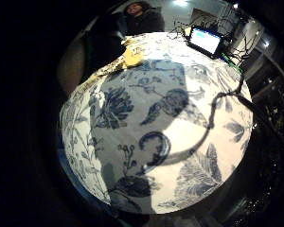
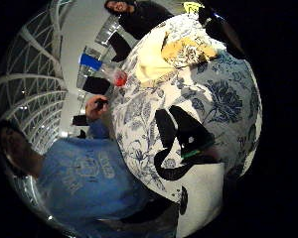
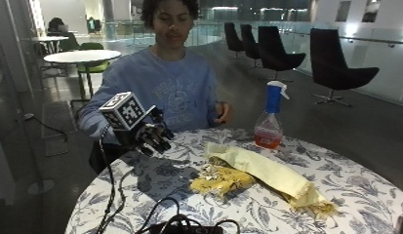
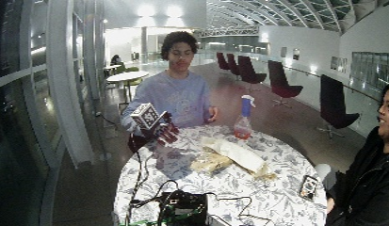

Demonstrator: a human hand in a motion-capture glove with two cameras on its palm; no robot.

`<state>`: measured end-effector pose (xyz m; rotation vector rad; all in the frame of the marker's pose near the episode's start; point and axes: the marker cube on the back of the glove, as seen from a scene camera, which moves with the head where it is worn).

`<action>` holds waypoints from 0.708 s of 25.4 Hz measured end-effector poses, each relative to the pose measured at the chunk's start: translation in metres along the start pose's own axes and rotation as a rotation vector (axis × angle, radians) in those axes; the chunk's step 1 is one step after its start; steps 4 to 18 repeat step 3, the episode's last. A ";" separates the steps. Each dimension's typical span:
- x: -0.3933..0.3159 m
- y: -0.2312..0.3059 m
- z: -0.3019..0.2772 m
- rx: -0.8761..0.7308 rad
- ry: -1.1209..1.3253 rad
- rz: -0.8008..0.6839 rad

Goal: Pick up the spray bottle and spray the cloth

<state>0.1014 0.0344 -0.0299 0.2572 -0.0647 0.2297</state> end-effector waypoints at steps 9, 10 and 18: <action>0.000 0.002 0.004 -0.011 0.017 -0.005; 0.000 0.002 0.004 -0.011 0.017 -0.005; 0.000 0.002 0.004 -0.011 0.017 -0.005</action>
